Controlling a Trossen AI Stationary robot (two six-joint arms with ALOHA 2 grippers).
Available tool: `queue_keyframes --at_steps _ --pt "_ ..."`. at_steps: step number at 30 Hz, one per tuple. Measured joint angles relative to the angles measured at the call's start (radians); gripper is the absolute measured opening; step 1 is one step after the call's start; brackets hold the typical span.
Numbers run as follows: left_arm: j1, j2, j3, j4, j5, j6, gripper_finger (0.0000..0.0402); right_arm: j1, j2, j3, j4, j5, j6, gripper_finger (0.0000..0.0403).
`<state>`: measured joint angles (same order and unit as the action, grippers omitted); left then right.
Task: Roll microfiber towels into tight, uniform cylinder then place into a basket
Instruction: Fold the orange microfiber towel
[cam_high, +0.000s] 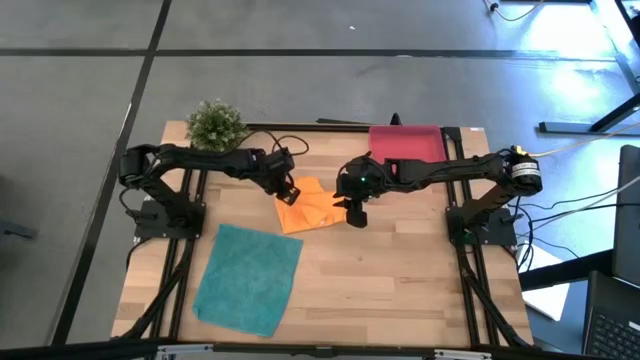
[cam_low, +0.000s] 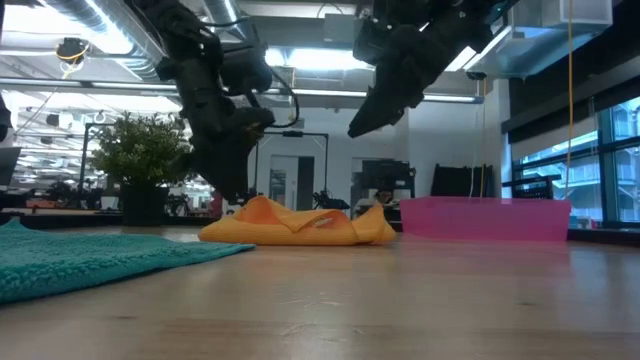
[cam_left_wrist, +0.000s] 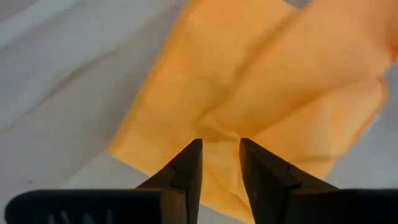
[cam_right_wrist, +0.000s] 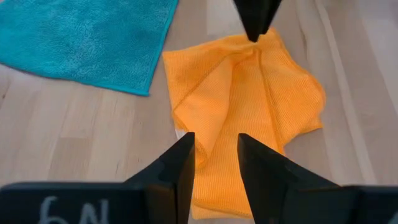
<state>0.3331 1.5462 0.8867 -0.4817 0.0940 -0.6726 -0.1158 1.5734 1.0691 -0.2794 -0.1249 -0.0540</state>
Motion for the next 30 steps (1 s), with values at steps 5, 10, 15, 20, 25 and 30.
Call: queue_keyframes --at_steps 5,10,15,20,25,30 --pt "0.015 0.037 0.0 0.007 0.011 -0.013 0.0098 0.0 0.0 0.0 0.0 0.0 0.001 0.0122" --pt "0.005 0.066 0.0 0.044 0.085 0.01 0.0099 0.0 0.0 0.0 0.001 0.0 0.014 0.0122" --pt "0.014 0.066 0.0 0.063 0.116 0.023 0.0098 0.0 0.0 0.0 0.001 0.0 0.025 0.0122" --pt "0.012 0.066 0.0 0.046 0.088 0.102 0.01 0.0 0.0 0.0 0.001 0.001 0.024 0.0122" --pt "-0.001 0.066 0.0 0.047 0.008 0.101 0.01 0.0 0.001 0.0 0.002 0.001 0.024 0.0122" --pt "-0.003 0.066 0.0 0.047 0.002 0.087 0.01 0.0 0.001 0.0 0.002 0.001 0.024 0.0122"
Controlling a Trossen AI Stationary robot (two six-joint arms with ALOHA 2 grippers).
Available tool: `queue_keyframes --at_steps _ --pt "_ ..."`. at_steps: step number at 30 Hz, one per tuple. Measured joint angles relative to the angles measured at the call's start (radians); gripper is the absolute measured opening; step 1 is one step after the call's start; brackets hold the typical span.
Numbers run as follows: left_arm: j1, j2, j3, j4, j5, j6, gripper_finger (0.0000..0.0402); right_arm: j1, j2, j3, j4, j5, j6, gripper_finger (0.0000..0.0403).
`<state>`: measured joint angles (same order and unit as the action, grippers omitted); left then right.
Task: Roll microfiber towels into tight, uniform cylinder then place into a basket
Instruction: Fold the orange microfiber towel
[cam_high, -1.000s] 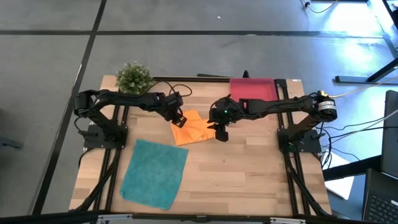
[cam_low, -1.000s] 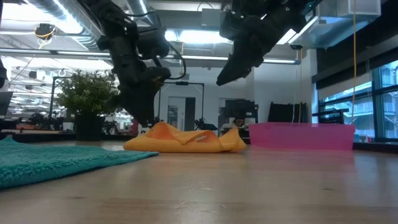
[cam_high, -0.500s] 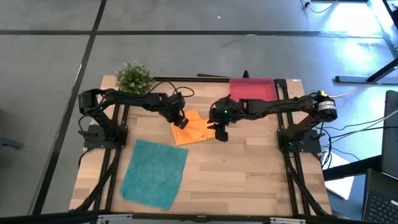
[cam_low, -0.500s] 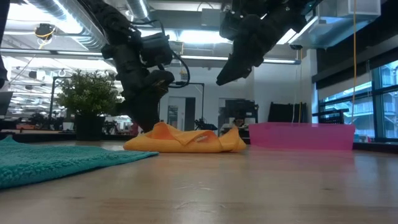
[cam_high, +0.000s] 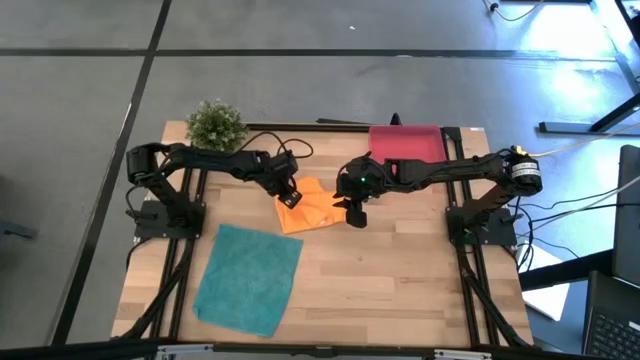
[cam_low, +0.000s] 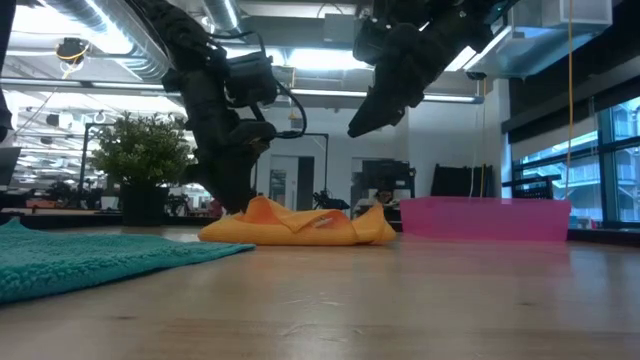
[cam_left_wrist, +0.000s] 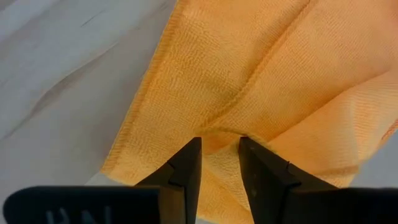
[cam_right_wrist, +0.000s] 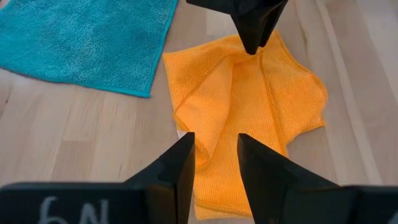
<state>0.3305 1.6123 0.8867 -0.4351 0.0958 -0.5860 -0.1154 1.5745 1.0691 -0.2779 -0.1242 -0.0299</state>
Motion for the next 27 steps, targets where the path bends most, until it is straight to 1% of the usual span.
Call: queue_keyframes --at_steps 5,15,18,24,27 --pt "0.0 0.002 0.0 0.0 0.001 -0.007 0.01 0.0 0.0 0.0 0.0 0.0 0.0 0.0122" --pt "-0.053 0.072 0.001 0.012 0.006 -0.03 0.0098 0.0 0.0 0.0 0.006 0.003 -0.004 0.0122" --pt "-0.053 0.073 0.001 0.011 0.0 -0.011 0.008 0.0 0.0 0.0 0.006 0.003 -0.004 0.0122" --pt "-0.032 0.062 0.01 -0.001 -0.001 -0.007 0.0011 0.0 0.0 0.0 0.007 0.003 -0.005 0.0122" --pt "-0.028 0.058 0.04 -0.001 -0.005 0.003 0.0005 0.0 0.0 0.0 0.006 0.003 -0.004 0.0122"
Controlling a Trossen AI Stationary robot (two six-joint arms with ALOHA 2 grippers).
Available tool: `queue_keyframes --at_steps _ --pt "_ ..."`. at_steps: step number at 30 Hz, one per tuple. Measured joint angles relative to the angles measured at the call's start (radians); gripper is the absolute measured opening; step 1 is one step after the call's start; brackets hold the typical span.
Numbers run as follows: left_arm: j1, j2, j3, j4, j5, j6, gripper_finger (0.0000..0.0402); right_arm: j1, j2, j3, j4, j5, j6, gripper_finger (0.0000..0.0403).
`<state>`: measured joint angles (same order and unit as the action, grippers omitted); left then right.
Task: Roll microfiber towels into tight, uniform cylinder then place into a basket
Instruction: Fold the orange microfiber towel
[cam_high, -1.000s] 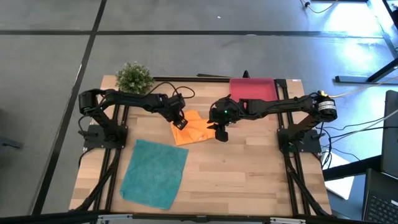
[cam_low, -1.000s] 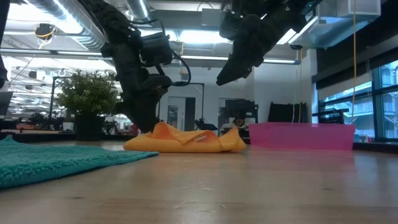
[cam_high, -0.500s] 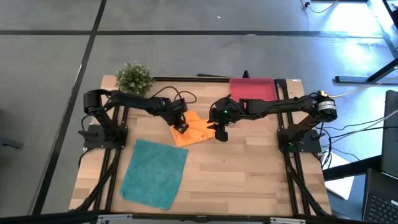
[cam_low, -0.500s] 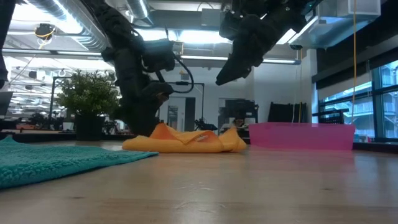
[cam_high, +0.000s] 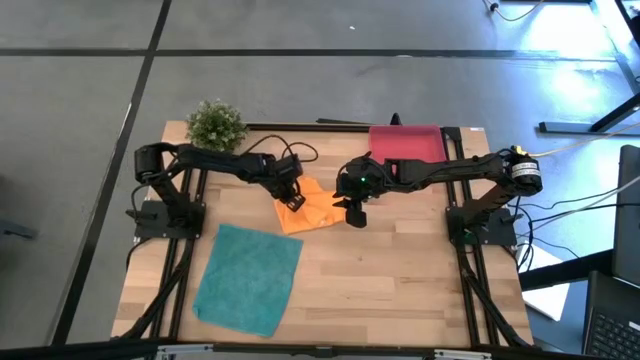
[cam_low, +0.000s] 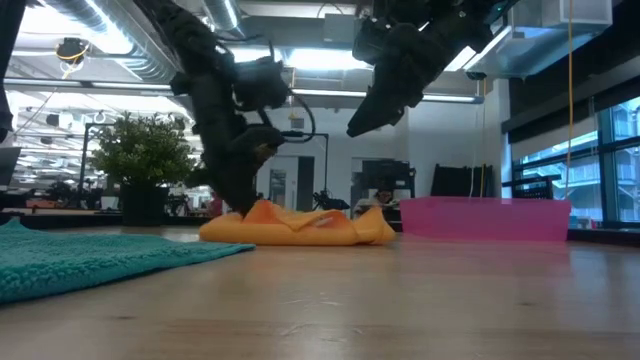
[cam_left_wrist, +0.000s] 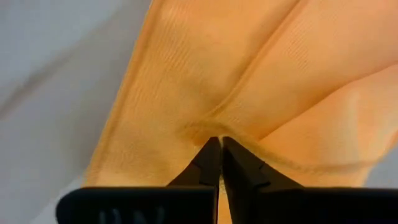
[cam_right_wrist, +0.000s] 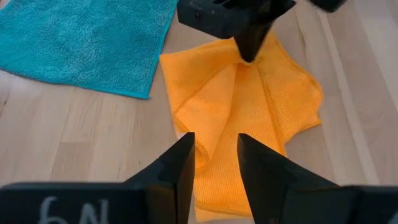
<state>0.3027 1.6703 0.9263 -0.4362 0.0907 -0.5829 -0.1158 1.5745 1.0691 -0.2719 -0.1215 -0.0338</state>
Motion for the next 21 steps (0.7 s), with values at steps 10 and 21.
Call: queue_keyframes --at_steps 10,21 --pt "-0.021 -0.001 0.166 -0.146 -0.033 0.035 0.0001 0.0 0.0 0.0 -0.009 0.049 0.03 0.0122" --pt "-0.129 -0.005 0.282 -0.418 -0.156 -0.202 0.0 0.0 0.0 0.001 -0.092 0.045 -0.045 0.0122"
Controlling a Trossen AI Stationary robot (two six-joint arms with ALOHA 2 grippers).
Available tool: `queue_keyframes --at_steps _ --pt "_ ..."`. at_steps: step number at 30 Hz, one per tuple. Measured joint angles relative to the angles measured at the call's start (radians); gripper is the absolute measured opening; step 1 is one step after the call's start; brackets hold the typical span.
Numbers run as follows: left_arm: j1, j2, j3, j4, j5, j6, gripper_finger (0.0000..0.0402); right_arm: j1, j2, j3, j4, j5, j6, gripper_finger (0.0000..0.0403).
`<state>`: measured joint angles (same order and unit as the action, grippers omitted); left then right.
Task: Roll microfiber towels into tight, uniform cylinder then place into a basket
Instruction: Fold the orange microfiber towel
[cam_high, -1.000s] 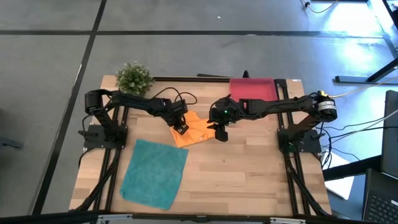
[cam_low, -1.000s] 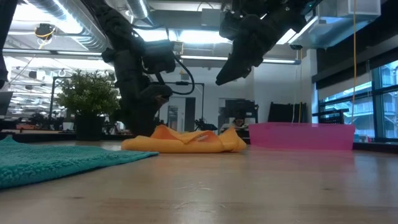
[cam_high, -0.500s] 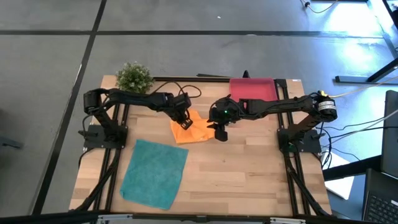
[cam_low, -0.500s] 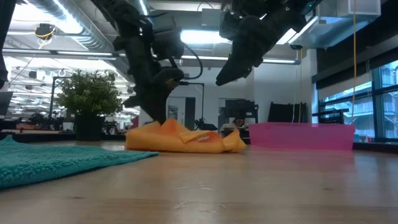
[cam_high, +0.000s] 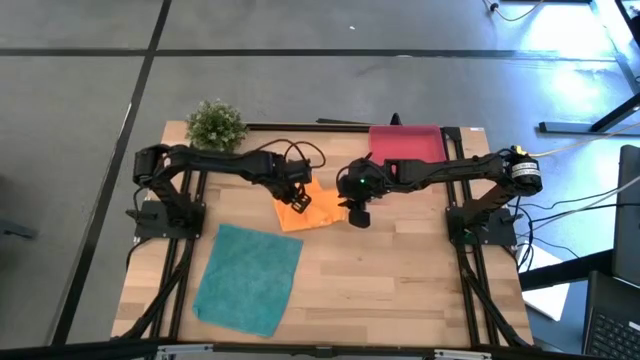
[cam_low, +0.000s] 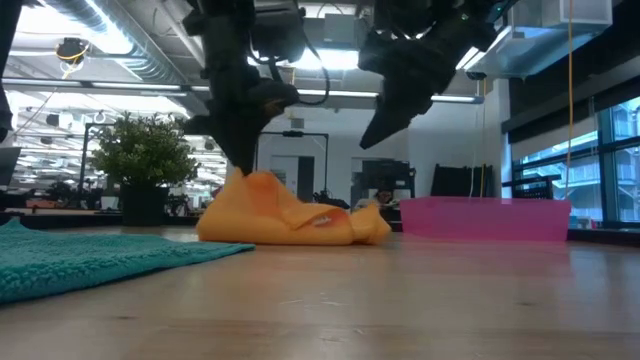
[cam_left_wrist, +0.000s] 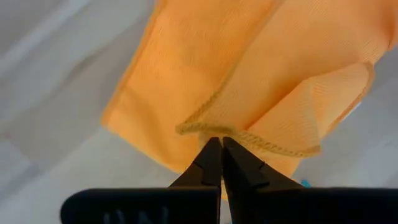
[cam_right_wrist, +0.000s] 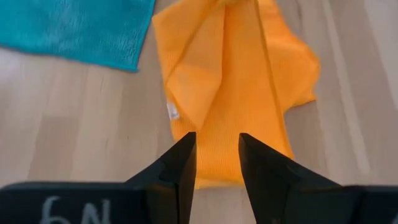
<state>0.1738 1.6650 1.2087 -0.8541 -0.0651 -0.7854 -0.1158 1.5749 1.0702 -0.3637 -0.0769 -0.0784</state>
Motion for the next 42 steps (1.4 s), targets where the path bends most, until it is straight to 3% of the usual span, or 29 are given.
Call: queue_keyframes --at_steps 18,21,28,35,42 --pt "-0.181 -0.009 -0.005 -0.155 -0.157 -0.457 0.0 -0.001 0.001 0.0 0.001 0.094 -0.089 0.0122" --pt "-0.19 -0.011 -0.005 -0.158 -0.158 -0.46 0.0 -0.001 0.001 0.0 0.003 0.085 -0.089 0.0122" --pt "-0.163 -0.011 -0.005 -0.145 -0.159 -0.415 0.0 -0.001 0.001 0.0 0.009 -0.056 -0.196 0.0122" --pt "-0.15 -0.011 -0.005 -0.147 -0.137 -0.406 0.0002 -0.001 0.001 0.0 0.008 -0.056 -0.193 0.0122" --pt "-0.15 -0.011 -0.005 -0.148 -0.114 -0.35 0.0043 -0.001 0.001 0.0 0.008 -0.056 -0.193 0.0122"
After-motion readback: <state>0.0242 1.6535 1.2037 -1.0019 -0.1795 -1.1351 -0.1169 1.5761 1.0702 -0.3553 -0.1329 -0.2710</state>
